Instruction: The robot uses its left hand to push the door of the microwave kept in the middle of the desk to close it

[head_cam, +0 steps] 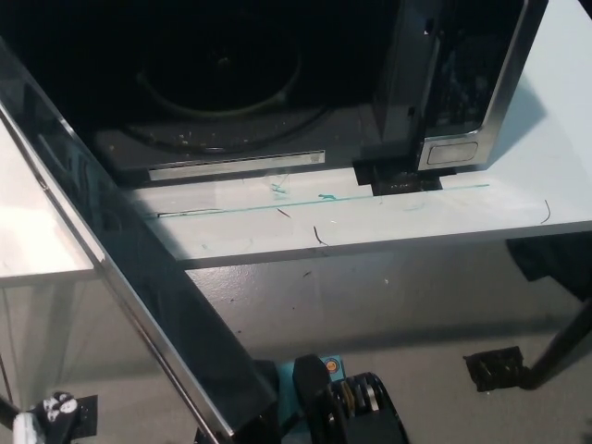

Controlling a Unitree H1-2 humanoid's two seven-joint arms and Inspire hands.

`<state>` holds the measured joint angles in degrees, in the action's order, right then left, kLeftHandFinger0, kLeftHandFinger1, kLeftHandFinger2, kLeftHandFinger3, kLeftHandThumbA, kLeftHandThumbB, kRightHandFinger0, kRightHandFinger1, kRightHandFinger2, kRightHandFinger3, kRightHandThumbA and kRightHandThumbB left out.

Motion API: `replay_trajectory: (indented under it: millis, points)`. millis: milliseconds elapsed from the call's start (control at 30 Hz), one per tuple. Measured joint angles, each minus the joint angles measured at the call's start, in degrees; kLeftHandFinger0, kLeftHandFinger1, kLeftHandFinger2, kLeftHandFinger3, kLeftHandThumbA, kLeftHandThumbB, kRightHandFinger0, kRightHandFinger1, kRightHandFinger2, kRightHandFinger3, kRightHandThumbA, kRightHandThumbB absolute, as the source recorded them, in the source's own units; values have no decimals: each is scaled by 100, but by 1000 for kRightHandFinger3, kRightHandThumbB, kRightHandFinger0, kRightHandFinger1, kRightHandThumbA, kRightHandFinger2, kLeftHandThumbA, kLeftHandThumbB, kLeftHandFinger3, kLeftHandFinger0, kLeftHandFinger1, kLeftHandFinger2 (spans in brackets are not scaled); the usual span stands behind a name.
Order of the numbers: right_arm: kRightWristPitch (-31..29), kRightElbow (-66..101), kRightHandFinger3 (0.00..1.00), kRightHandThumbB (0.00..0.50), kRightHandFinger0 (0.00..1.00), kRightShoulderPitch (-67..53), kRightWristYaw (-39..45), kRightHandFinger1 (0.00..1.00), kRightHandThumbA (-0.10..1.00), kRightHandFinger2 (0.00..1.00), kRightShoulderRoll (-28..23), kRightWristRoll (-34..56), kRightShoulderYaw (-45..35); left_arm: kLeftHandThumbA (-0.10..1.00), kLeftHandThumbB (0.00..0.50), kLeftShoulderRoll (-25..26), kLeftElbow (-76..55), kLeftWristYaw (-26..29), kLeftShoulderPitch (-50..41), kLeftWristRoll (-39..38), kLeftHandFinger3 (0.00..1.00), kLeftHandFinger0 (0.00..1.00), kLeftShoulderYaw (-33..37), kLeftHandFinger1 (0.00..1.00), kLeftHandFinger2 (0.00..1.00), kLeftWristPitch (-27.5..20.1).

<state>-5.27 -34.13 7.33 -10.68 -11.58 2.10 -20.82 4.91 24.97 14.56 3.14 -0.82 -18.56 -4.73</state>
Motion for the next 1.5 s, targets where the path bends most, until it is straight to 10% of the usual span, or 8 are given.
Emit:
replay_trajectory:
  millis: [733, 1500]
  points:
    - [9, 27, 546, 174, 269, -71, -3, 317, -100, 365, -4, 35, 9, -100, 42, -129, -4905, -622, -212, 985, 244, 0, 2190, 0, 76, -382]
    - [3, 14, 484, 179, 244, -159, -24, 287, -100, 324, -6, 68, 51, -100, 104, 304, -3102, -1177, 2326, 1977, 217, 0, 2821, 1, 75, -829]
